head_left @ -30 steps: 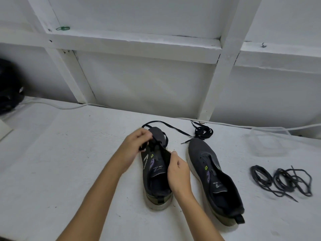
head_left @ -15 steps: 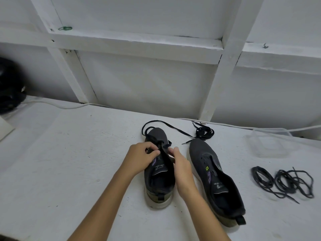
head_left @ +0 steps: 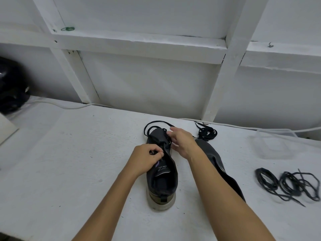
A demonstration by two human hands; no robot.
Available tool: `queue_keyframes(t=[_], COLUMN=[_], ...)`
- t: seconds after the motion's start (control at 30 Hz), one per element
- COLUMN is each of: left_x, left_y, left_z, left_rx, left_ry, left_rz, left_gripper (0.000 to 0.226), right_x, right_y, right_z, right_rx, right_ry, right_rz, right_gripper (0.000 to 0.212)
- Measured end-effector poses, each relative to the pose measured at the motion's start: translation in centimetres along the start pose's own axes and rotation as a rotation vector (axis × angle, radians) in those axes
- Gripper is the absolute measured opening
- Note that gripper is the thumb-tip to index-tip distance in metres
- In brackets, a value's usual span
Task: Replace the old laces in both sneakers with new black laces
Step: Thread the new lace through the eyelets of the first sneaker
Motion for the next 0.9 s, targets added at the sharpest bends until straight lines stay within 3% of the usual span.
queue_keyframes(t=[0.07, 0.27, 0.4, 0.53, 0.63, 0.77, 0.83, 0.9], left_x=[0.0, -0.1, -0.2, -0.2, -0.3, -0.9, -1.2, -1.2], left_y=[0.0, 0.1, 0.3, 0.4, 0.4, 0.5, 0.5, 0.5], left_z=[0.0, 0.4, 0.6, 0.5, 0.4, 0.5, 0.5, 0.6], left_rx=[-0.004, -0.039, -0.059, -0.069, -0.066, -0.068, -0.064, -0.058], left_ry=[0.004, 0.03, 0.054, 0.054, 0.053, 0.068, 0.081, 0.099], left_rz=[0.0, -0.013, -0.028, -0.03, -0.034, -0.094, -0.124, -0.127], left_gripper=[0.008, 0.008, 0.008, 0.007, 0.006, 0.005, 0.005, 0.006], right_x=[0.3, -0.2, -1.6, -2.2, -2.8, -4.8, -4.6, -4.2], right_y=[0.1, 0.4, 1.8, 2.7, 2.6, 3.6, 5.4, 7.5], right_z=[0.1, 0.9, -0.2, -2.0, -1.8, -2.2, -2.8, -3.9], right_rx=[0.017, -0.022, 0.029, -0.009, -0.102, -0.296, -0.4, -0.42], right_ry=[-0.041, -0.092, -0.281, -0.107, -0.001, 0.16, 0.234, 0.225], right_rz=[0.031, 0.054, 0.114, 0.145, 0.03, -0.31, -0.331, -0.281], right_gripper=[0.007, 0.006, 0.028, 0.013, 0.018, 0.023, 0.019, 0.032])
Point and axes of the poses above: each hand's wrist, its own y-axis away from the middle knuckle, its own x-axis out of the palm, z = x × y, the point moved 10 cm from there along -y, towards the middle knuckle, and after that the axes turned 15 degrees about -z, right-handed, at the moved point
